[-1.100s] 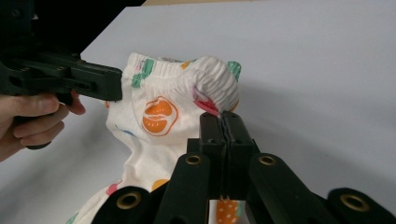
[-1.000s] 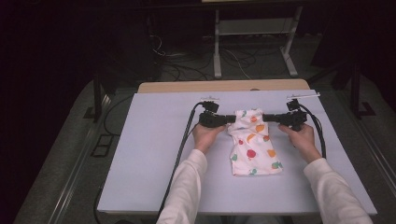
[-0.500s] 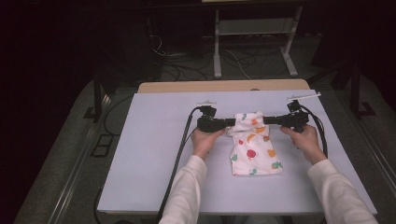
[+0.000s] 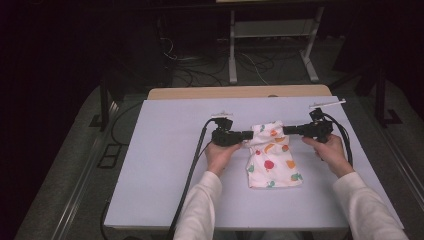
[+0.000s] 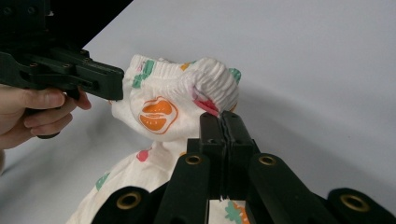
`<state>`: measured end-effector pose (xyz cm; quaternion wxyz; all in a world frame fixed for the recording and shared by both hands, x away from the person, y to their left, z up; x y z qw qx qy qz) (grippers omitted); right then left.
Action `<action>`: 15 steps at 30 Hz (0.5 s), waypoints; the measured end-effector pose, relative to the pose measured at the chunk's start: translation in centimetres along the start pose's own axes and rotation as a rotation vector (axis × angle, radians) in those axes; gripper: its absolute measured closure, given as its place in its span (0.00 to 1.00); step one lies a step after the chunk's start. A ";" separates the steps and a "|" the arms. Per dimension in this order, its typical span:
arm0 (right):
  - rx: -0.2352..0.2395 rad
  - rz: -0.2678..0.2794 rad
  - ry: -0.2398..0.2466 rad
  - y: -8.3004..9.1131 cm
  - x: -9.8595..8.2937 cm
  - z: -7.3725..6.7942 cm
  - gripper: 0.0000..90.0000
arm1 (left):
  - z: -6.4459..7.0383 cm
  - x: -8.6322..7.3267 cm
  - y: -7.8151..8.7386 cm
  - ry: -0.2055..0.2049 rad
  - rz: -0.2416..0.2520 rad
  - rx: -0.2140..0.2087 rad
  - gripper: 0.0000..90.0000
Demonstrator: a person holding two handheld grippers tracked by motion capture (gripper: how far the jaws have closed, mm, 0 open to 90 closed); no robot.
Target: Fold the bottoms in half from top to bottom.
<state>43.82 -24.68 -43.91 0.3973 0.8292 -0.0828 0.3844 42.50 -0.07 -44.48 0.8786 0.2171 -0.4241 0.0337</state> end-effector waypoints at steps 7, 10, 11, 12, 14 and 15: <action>0.001 -0.007 0.006 0.4 -0.6 -0.2 0.97 | 0.5 -0.6 0.0 -0.003 -0.004 -0.011 0.98; 0.000 -0.008 0.006 0.7 -0.8 -0.3 0.97 | 0.6 -0.6 0.0 -0.002 0.000 -0.013 0.98; -0.001 -0.008 0.010 0.7 -0.9 -0.3 0.97 | 0.7 -0.6 0.0 -0.003 0.000 -0.014 0.98; -0.001 -0.006 0.009 0.8 -1.0 -0.3 0.97 | 0.8 -0.6 0.0 -0.004 -0.001 -0.017 0.98; 0.000 -0.003 0.008 1.0 -1.2 -0.4 0.97 | 0.9 -0.7 0.0 -0.011 -0.005 -0.020 0.98; -0.002 -0.004 0.016 1.0 -1.4 -0.4 0.97 | 1.0 -0.7 0.0 -0.012 -0.007 -0.020 0.98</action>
Point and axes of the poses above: each handheld gripper's, and its own axes: y roughly backward along the jaws, x roughly out of its top, z roughly to its right, the point moved 5 cm from there along -y, roughly forward along the jaws, and after that the axes turned 7 degrees about -x, right-handed, at the moved point
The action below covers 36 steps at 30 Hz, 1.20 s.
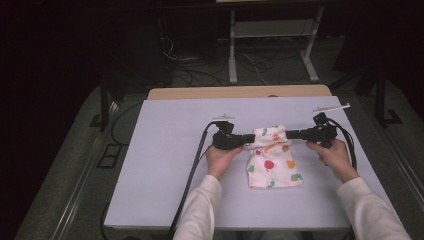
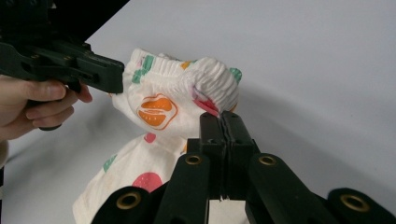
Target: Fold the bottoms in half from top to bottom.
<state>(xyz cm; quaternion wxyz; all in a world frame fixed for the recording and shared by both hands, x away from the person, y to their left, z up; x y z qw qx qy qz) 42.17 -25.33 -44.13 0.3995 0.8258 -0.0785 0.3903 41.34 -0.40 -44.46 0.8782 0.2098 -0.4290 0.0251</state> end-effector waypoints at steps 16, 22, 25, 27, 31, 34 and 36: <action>0.006 0.001 0.015 0.9 -0.7 -1.0 0.97 | 0.8 -0.8 0.4 -0.015 -0.018 -0.013 0.98; 0.006 -0.007 0.016 1.1 -1.4 -1.1 0.97 | 1.3 -1.1 0.3 -0.020 -0.028 -0.021 0.98; 0.007 -0.014 0.019 1.3 -1.7 -1.0 0.97 | 1.4 -1.4 0.1 -0.019 -0.035 -0.025 0.98; 0.009 -0.014 0.022 1.4 -1.9 -1.1 0.97 | 1.4 -1.6 0.1 -0.020 -0.041 -0.025 0.98; 0.010 -0.020 0.030 1.4 -2.3 -1.2 0.97 | 1.4 -2.1 0.0 -0.020 -0.048 -0.021 0.98; 0.011 -0.024 0.029 1.4 -2.6 -1.2 0.97 | 1.5 -2.3 -0.1 -0.020 -0.054 -0.025 0.98; 0.012 -0.025 0.027 1.4 -2.8 -1.2 0.97 | 1.5 -2.4 -0.1 -0.024 -0.058 -0.028 0.98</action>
Point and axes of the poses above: each handheld gripper's, and its own axes: y roughly backward along the jaws, x roughly out of its top, z roughly to its right, the point moved 5 cm from there along -y, roughly forward along the jaws, and after that the axes turned 7 degrees about -x, right-handed, at the moved point
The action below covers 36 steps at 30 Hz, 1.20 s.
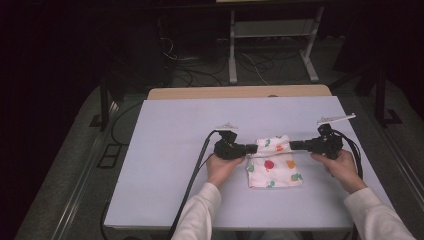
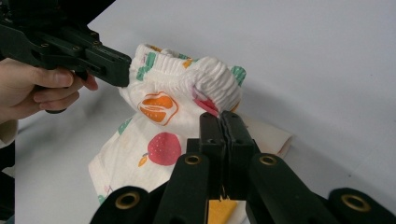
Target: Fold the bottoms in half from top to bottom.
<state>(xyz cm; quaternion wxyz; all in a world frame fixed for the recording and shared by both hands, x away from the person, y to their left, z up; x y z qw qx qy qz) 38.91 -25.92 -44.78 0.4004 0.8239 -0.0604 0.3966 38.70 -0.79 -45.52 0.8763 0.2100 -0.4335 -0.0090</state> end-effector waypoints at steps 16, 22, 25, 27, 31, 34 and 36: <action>0.000 -0.033 0.018 0.1 -1.5 -0.6 0.97 | 1.1 -1.3 0.1 -0.023 -0.050 -0.002 0.98; 0.007 -0.053 0.015 -0.1 -2.1 -0.9 0.97 | 1.1 -1.9 0.2 -0.030 -0.068 -0.003 0.98; 0.008 -0.060 0.013 -0.2 -2.3 -0.9 0.97 | 1.2 -2.3 0.0 -0.032 -0.076 -0.002 0.98; 0.008 -0.066 0.009 -0.2 -2.5 -0.9 0.97 | 1.2 -2.5 -0.1 -0.035 -0.080 -0.004 0.98; 0.010 -0.081 0.008 -0.3 -2.7 -0.9 0.96 | 1.1 -2.9 -0.3 -0.039 -0.089 0.000 0.98; 0.018 -0.087 0.002 -0.3 -2.9 -0.9 0.96 | 1.0 -3.1 -0.3 -0.044 -0.093 0.000 0.98; 0.024 -0.088 -0.002 -0.3 -3.1 -0.9 0.96 | 1.1 -3.2 -0.3 -0.050 -0.102 0.003 0.98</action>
Point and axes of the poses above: each handheld gripper's, and its own axes: y roughly backward along the jaws, x roughly out of its top, z roughly to its right, the point moved 5 cm from there along -y, roughly forward along the jaws, and after that the axes turned 7 degrees about -x, right-handed, at the moved point
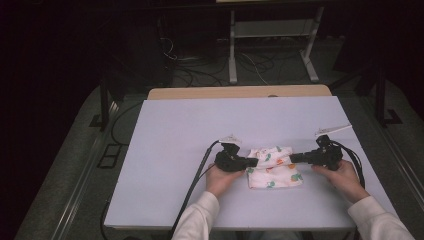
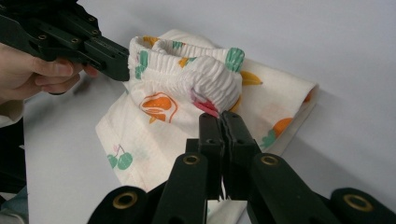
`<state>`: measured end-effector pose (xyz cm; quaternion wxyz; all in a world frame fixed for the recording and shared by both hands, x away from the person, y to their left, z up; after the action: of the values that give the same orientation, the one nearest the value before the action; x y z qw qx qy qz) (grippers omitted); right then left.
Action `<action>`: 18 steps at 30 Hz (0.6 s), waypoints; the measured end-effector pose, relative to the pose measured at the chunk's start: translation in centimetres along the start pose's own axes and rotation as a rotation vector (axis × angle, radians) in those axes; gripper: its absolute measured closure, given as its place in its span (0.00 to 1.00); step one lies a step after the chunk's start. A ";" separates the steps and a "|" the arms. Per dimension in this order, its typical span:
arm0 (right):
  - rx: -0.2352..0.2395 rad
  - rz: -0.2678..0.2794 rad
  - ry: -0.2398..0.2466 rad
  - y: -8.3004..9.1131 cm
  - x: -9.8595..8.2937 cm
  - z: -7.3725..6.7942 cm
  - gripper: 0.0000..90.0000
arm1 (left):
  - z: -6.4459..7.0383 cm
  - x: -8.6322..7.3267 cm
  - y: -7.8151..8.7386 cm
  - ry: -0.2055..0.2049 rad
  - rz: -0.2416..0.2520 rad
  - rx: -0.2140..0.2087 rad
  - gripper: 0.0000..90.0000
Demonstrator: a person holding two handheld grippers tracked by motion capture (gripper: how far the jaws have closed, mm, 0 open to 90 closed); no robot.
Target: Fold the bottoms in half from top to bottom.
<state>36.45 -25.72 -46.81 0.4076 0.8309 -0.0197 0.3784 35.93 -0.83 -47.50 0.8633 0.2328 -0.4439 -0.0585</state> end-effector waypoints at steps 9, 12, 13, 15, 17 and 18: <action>0.001 -0.024 -0.010 0.1 -0.8 0.0 0.96 | 0.5 -0.2 -0.3 -0.026 -0.017 -0.005 0.98; 0.002 -0.026 -0.012 0.2 -1.0 0.0 0.96 | 0.5 -0.3 -0.3 -0.029 -0.024 -0.005 0.98; 0.002 -0.029 -0.017 0.3 -1.0 0.0 0.96 | 0.5 -0.3 -0.3 -0.029 -0.025 -0.004 0.98; 0.009 -0.034 -0.030 0.3 -1.1 0.1 0.90 | 0.6 -0.4 -0.3 -0.033 -0.029 -0.005 0.98; 0.018 -0.036 -0.045 0.3 -1.1 0.1 0.81 | 0.6 -0.4 -0.4 -0.036 -0.031 -0.006 0.98; 0.020 -0.034 -0.047 0.4 -1.1 0.1 0.75 | 0.7 -0.5 -0.4 -0.042 -0.036 -0.006 0.98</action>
<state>35.62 -26.34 -47.28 0.4050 0.8438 -0.0114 0.3518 35.15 -1.32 -47.71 0.8534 0.2368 -0.4575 -0.0802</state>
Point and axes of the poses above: each handheld gripper's, and its own axes: y roughly backward along the jaws, x roughly out of its top, z roughly to its right, the point moved 5 cm from there along -y, roughly forward along the jaws, and after that the axes turned 7 degrees about -x, right-handed, at the moved point
